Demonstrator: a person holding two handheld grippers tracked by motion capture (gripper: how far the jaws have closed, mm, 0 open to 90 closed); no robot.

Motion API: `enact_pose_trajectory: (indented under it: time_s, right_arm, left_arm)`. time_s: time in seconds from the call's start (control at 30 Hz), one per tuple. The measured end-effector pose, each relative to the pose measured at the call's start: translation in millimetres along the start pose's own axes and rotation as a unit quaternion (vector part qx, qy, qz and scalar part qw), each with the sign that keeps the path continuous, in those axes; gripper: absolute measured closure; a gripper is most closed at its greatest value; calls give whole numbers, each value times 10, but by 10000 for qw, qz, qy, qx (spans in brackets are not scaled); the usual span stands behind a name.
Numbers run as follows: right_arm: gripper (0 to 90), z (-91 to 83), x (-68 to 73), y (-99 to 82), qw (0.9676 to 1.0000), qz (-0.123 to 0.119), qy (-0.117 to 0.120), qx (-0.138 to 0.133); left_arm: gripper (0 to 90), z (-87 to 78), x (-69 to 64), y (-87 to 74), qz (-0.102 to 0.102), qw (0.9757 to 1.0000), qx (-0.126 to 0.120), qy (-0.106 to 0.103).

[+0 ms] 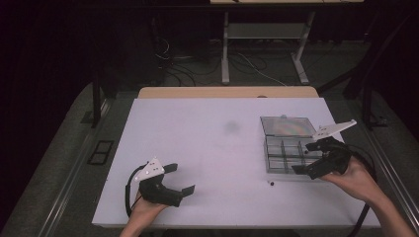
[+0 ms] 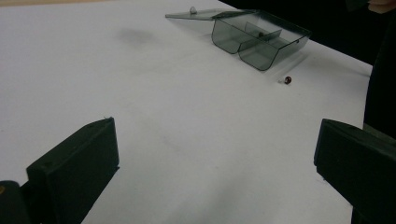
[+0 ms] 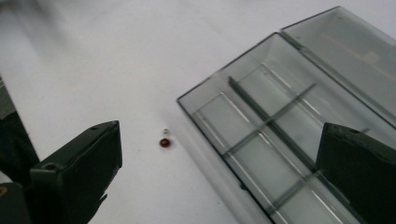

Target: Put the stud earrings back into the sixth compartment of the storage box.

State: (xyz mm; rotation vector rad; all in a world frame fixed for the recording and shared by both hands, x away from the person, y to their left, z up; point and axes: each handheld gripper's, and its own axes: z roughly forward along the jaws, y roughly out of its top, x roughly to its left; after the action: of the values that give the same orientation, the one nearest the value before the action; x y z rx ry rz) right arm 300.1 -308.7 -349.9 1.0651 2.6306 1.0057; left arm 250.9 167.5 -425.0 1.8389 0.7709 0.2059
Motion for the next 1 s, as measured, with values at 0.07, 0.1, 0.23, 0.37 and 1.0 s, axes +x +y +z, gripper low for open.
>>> enact_pose_trajectory:
  time_s: [0.07, 0.1, 0.23, 0.37, 1.0]
  right_arm:
    - [4, 57, 87, 15, 9999, -96, 68, 60]
    - [4, 57, 87, 15, 9999, -96, 68, 60]
    - [5, 129, 173, 30, 9996, -203, 136, 117]
    - [5, 197, 230, 34, 9993, -262, 209, 164]
    - [5, 430, 434, -28, 9971, -432, 443, 437]
  left_arm:
    - [0, -1, 0, -1, -7, 10000, -5, 3]
    - [0, -2, 1, -1, -9, 10000, -9, 5]
    - [0, -5, 3, -1, -7, 10000, -14, 1]
    - [0, -4, -1, 0, 2, 10000, -6, -1]
    - [0, -5, -2, 1, 34, 10000, 9, -19]
